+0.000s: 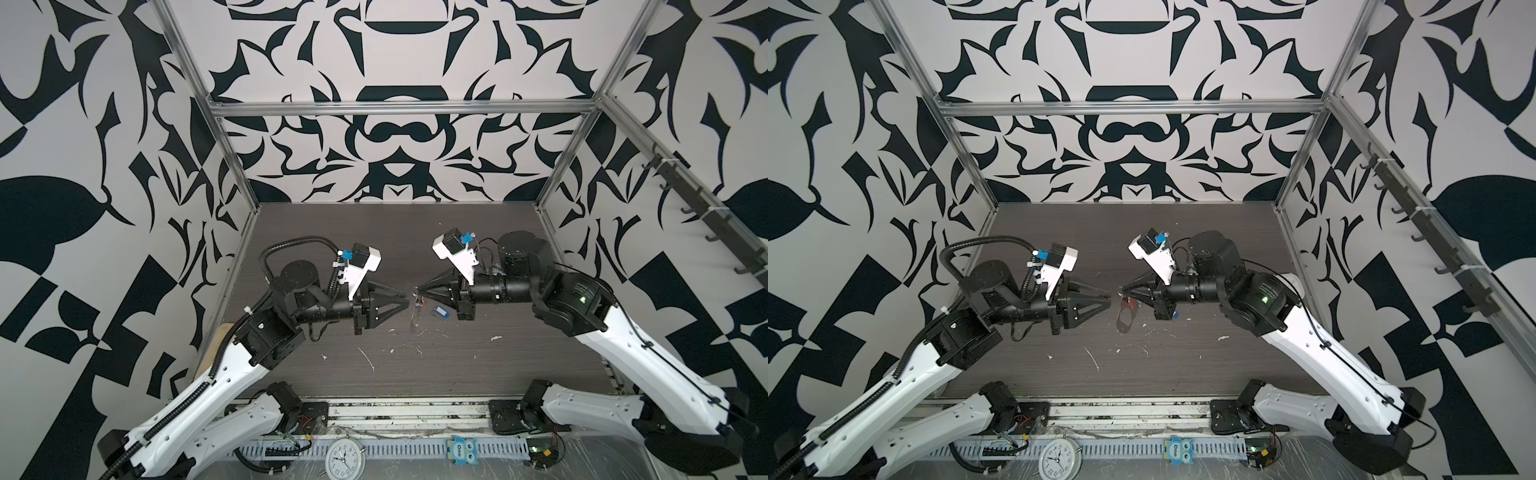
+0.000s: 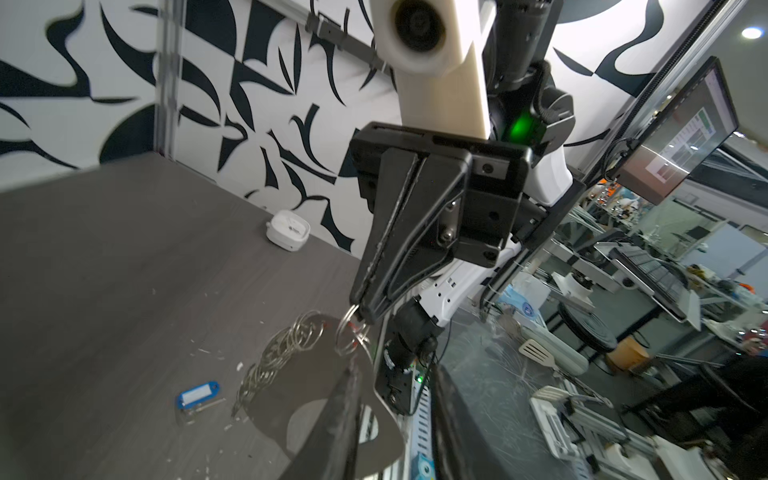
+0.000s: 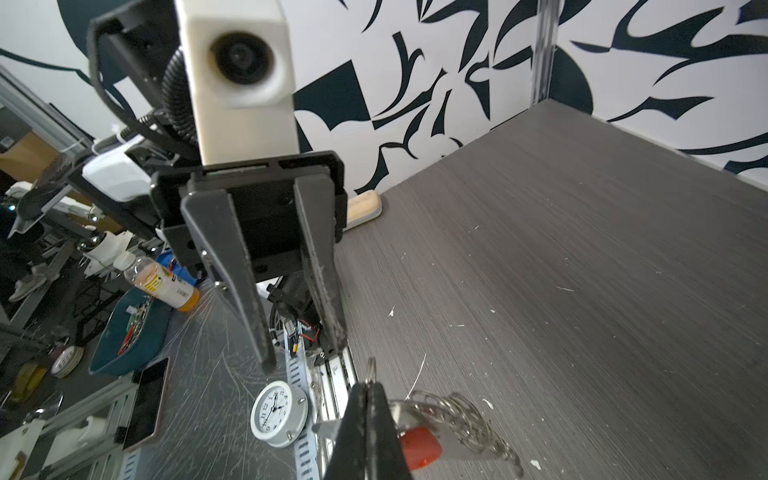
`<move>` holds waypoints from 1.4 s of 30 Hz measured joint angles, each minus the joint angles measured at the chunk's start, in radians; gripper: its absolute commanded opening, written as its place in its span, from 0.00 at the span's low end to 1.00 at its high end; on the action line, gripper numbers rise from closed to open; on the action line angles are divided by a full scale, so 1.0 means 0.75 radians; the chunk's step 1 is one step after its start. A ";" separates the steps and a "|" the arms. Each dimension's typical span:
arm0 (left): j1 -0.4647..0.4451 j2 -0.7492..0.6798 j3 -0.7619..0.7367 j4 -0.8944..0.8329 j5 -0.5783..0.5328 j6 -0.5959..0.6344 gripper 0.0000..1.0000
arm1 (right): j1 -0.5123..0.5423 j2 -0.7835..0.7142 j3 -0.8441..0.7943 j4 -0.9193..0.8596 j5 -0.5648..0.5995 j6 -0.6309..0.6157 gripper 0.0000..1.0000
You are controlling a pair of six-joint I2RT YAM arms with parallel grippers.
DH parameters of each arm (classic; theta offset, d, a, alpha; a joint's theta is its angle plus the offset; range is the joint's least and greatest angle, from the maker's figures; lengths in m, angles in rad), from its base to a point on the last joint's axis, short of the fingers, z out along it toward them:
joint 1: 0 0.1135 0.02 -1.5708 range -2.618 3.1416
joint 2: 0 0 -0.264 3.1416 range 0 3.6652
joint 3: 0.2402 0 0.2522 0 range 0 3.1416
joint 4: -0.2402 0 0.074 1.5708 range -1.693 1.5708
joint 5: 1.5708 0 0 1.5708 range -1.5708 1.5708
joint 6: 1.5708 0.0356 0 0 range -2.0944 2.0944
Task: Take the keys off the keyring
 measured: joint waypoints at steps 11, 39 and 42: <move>0.004 0.048 0.050 -0.130 0.040 0.050 0.28 | -0.002 0.051 0.009 -0.091 -0.085 -0.045 0.00; 0.027 0.097 0.055 -0.120 0.164 0.026 0.13 | -0.003 0.036 0.026 -0.065 -0.164 -0.038 0.00; 0.027 0.097 0.056 -0.121 0.164 0.025 0.15 | -0.003 0.037 0.026 -0.064 -0.164 -0.035 0.00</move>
